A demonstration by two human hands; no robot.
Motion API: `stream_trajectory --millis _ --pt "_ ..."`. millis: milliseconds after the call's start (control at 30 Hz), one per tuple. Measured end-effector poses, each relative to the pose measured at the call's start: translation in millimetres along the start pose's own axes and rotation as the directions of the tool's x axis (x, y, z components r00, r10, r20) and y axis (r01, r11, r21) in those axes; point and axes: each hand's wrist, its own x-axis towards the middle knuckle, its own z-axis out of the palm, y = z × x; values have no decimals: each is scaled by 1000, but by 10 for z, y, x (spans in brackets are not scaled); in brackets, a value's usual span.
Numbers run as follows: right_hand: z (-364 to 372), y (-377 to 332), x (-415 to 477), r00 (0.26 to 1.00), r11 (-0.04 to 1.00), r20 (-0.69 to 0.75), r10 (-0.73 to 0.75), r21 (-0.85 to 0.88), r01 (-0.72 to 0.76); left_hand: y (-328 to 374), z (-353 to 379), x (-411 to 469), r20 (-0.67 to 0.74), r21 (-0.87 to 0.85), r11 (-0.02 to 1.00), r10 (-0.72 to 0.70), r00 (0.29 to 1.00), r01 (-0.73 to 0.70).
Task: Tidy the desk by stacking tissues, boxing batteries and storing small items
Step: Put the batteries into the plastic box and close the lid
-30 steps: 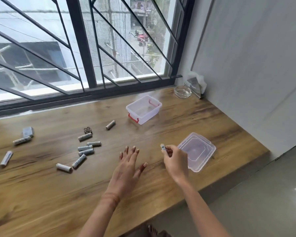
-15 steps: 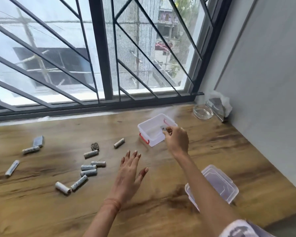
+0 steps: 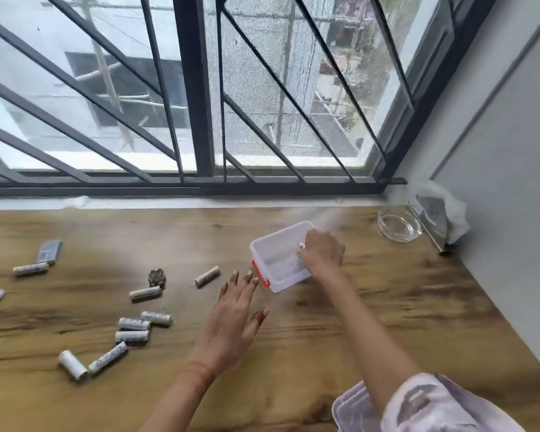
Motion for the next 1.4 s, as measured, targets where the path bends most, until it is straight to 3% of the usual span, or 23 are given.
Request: stream_trajectory --millis 167,333,400,500,600,700,833,1000,1200,1300,1400 --pt "78 -28 8 999 998 -51 -2 -63 -1 -84 63 -45 -39 2 999 33 999 -33" --pt "6 -66 -130 984 999 -169 -53 -6 53 -146 6 -155 -83 -21 1000 22 996 -24" --pt "-96 -195 -272 938 979 -306 -162 73 193 -185 -54 -216 -110 -9 1000 3 994 -5" --pt "-167 -542 -568 793 847 -468 -391 153 509 -257 -136 -342 -162 6 999 -32 986 34" --pt "-81 -905 -809 777 731 -286 -561 269 627 -374 -225 -489 -199 1 996 -88 976 90" --pt "115 -1152 -866 769 737 -21 -639 268 620 -507 -329 -642 -221 -9 990 -140 965 141" --pt "332 -1324 -865 762 764 113 -637 220 606 -662 -450 -831 -221 31 974 -213 952 225" --pt "488 -1306 -898 785 794 121 -607 139 592 -869 -537 -1029 -323 37 898 -405 855 439" --pt "366 -1249 -1001 812 806 84 -577 222 549 -956 -638 -1186 -345 91 735 -610 714 672" --pt "290 -1183 -1100 826 805 45 -562 258 534 -992 -644 -1213 -334 12 696 -674 659 718" --pt "269 -1126 -1168 843 809 -6 -539 278 519 -997 -640 -1241 -381 -34 727 -644 663 686"
